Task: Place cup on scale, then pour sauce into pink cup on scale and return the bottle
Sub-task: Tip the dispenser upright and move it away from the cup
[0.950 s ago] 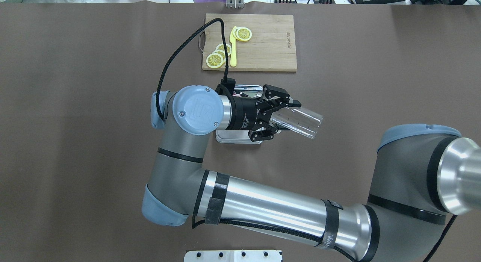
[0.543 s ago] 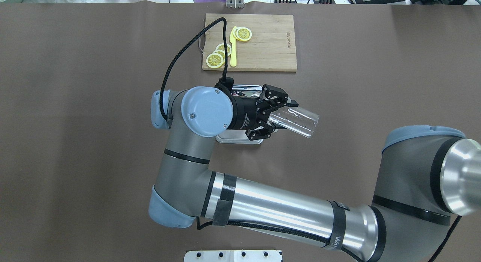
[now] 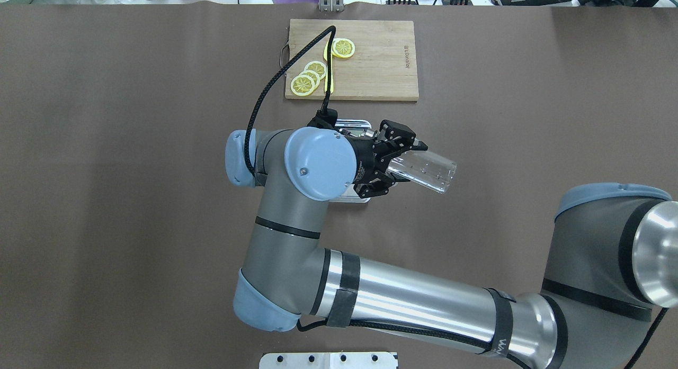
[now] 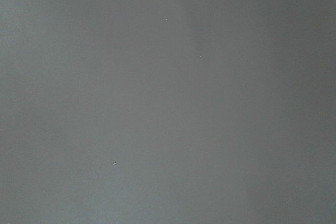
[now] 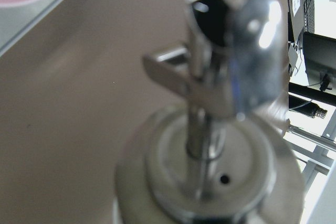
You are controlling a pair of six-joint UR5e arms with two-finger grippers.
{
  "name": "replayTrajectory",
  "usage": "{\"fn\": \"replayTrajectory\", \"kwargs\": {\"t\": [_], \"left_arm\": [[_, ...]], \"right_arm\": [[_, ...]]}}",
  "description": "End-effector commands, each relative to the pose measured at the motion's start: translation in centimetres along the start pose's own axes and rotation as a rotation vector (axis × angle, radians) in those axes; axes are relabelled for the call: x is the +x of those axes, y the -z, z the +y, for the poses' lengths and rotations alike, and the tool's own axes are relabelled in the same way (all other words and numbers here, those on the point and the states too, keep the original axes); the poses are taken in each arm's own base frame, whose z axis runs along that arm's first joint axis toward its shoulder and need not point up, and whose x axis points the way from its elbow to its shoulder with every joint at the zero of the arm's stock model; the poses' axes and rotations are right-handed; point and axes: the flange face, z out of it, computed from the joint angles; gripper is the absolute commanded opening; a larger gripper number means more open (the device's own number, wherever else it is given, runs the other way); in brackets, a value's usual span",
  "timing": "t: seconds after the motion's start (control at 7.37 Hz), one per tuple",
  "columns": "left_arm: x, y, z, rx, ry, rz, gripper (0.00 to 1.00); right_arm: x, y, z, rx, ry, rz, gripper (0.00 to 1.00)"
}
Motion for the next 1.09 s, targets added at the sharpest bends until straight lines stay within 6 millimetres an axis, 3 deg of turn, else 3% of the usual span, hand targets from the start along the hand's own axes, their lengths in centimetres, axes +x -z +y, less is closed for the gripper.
{"fn": "replayTrajectory", "kwargs": {"t": [0.0, 0.27, 0.95], "left_arm": [[0.0, -0.1, 0.0, -0.002, 0.000, 0.001, 0.98], [0.0, -0.1, 0.0, -0.002, 0.000, 0.001, 0.98], [0.0, -0.1, -0.2, -0.003, 0.000, 0.001, 0.98]], "right_arm": [[3.0, -0.1, 4.6, 0.170, 0.026, -0.077, 0.00], [6.6, -0.6, 7.6, 0.317, 0.047, -0.125, 0.00], [13.9, -3.6, 7.9, 0.602, 0.029, -0.331, 0.00]]}}
